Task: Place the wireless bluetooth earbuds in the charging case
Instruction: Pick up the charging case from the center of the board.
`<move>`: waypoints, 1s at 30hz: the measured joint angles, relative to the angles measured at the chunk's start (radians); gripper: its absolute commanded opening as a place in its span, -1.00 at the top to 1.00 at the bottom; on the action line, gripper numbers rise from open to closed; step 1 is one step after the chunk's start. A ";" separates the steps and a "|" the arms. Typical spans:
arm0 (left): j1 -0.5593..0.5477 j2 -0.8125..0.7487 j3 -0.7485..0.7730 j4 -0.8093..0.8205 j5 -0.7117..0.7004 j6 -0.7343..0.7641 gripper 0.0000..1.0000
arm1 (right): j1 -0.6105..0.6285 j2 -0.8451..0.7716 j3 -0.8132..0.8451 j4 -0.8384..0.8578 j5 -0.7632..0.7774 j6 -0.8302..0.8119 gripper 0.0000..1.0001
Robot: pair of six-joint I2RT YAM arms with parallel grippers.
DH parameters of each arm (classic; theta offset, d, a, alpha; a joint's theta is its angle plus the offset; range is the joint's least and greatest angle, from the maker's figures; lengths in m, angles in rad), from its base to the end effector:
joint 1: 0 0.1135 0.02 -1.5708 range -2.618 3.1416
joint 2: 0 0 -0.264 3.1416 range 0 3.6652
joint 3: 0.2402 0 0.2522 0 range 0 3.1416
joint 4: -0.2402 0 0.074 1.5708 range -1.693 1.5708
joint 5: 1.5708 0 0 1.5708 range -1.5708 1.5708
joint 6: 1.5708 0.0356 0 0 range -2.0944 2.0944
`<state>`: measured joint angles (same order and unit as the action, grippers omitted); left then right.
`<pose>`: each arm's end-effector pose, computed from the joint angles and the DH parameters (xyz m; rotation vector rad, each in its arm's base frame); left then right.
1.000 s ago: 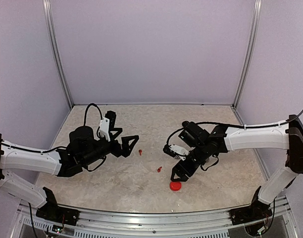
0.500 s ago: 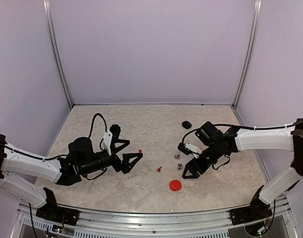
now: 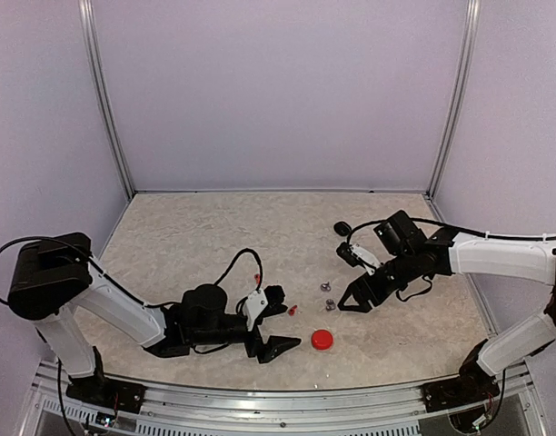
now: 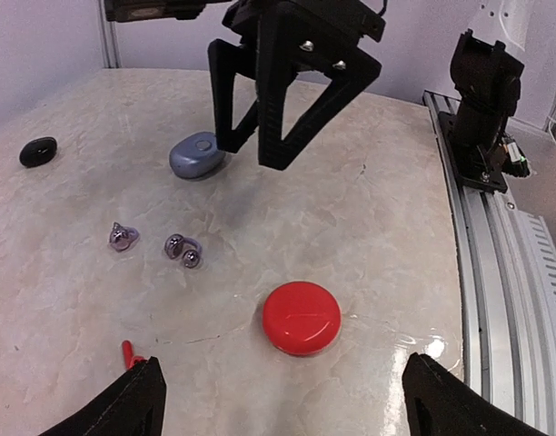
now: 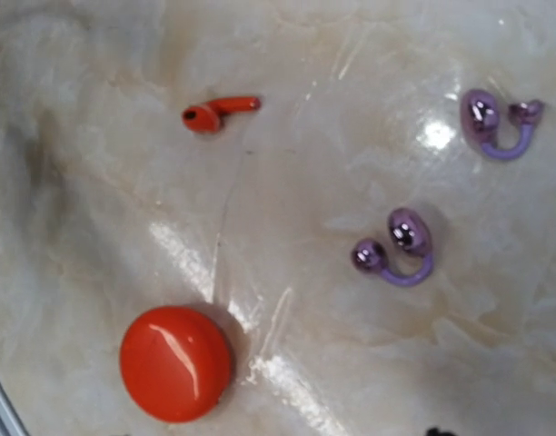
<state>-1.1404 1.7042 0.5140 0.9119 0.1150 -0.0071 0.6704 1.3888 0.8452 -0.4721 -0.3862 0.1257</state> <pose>0.1244 -0.2807 0.1400 1.1151 1.5952 -0.8901 0.2027 0.1778 0.2069 -0.8622 2.5339 0.7768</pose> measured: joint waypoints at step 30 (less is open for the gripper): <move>-0.039 0.434 0.267 0.060 0.051 0.147 -0.39 | -0.025 -0.447 -0.060 0.172 0.220 0.043 -0.99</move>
<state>-1.1797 2.1384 0.7815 0.9722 0.1661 0.1398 0.6453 0.9413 0.7849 -0.2996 -0.1661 0.1684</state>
